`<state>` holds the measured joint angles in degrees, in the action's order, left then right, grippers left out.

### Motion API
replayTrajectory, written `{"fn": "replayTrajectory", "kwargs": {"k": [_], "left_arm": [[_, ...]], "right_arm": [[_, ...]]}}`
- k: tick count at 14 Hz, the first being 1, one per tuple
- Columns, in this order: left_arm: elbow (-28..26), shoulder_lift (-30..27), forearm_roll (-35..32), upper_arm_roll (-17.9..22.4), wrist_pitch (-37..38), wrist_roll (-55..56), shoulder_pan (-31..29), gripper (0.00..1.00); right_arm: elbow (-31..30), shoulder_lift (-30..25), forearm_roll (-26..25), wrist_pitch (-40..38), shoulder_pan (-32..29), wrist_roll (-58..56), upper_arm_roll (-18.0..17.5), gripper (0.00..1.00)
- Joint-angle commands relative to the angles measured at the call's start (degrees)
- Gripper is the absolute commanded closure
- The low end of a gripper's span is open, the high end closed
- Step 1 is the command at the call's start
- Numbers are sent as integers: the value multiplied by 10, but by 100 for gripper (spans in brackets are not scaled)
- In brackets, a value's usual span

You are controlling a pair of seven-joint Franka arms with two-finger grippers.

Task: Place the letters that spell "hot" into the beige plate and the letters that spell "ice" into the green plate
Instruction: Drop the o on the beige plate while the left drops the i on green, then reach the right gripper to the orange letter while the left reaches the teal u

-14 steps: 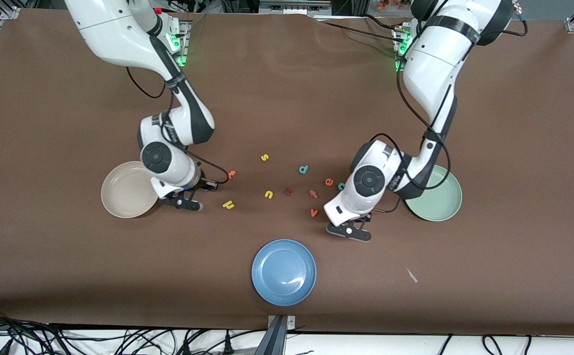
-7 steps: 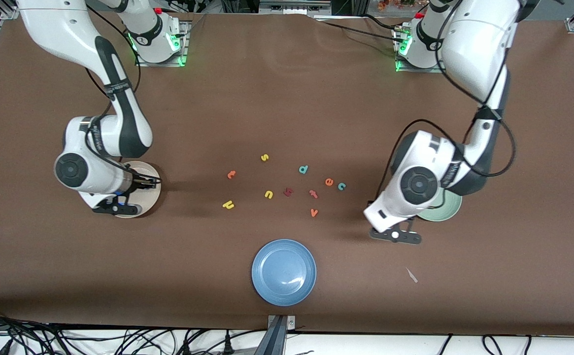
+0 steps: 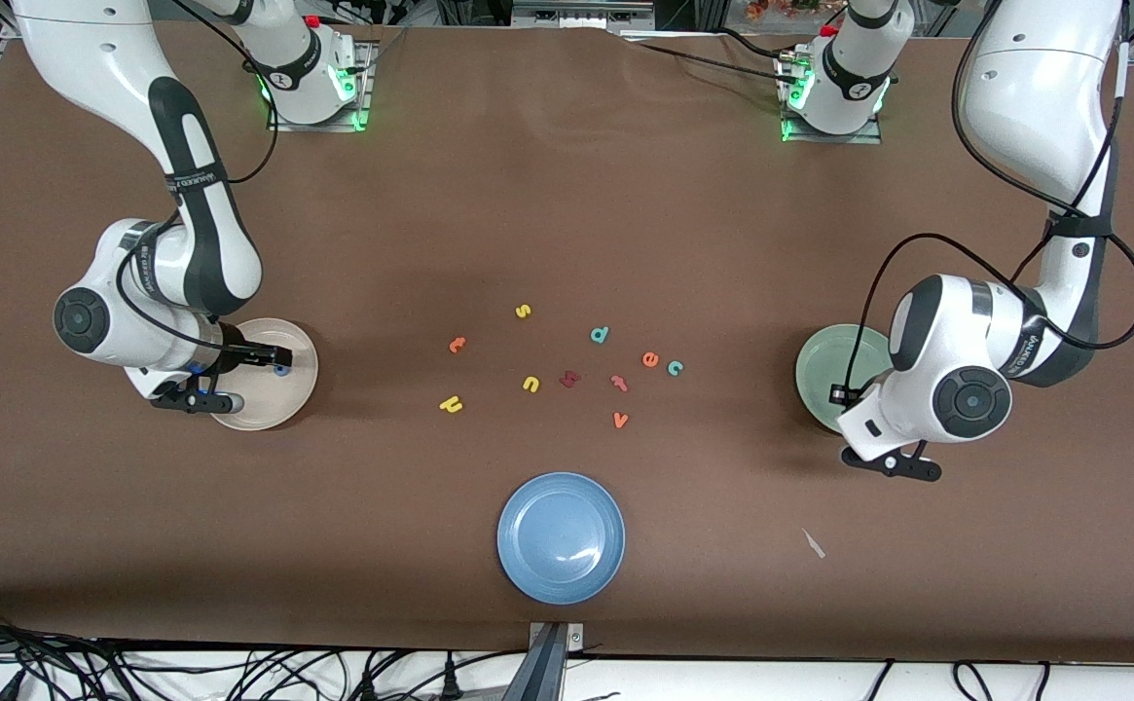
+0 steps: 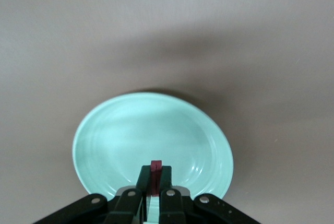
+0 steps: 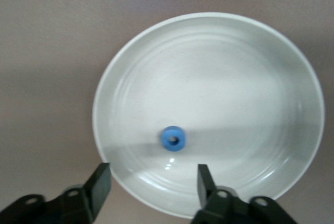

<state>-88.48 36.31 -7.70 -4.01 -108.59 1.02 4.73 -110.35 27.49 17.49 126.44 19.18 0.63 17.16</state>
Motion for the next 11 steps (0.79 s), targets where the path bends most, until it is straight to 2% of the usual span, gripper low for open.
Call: {"fn": "replayTrajectory", "kwargs": {"k": [1,4,6,7,8,9,11], "left_arm": [[-134,-59,-14,-7,-83,-6,-20,100],[-201,-70,-14,-7,-167,-5,-20,100],[-209,-63,-14,-7,-190,-5,-21,97],[-208,-59,-14,-7,-190,-6,-21,78],[-208,-59,-14,-7,-190,-6,-21,17],[-206,-60,-13,-7,-188,-6,-20,0],[-192,-63,-13,-8,-181,-2,-12,0]], "right_arm": [[-9,-23,8,8,9,149,-44,0],[-4,-22,5,47,10,345,-105,0],[-4,-16,4,80,40,430,-116,0],[-4,-7,5,99,65,468,-116,0],[-3,0,-1,117,84,503,-115,0],[0,10,-2,129,98,527,-115,0],[-1,26,-2,148,120,554,-115,0]]}}
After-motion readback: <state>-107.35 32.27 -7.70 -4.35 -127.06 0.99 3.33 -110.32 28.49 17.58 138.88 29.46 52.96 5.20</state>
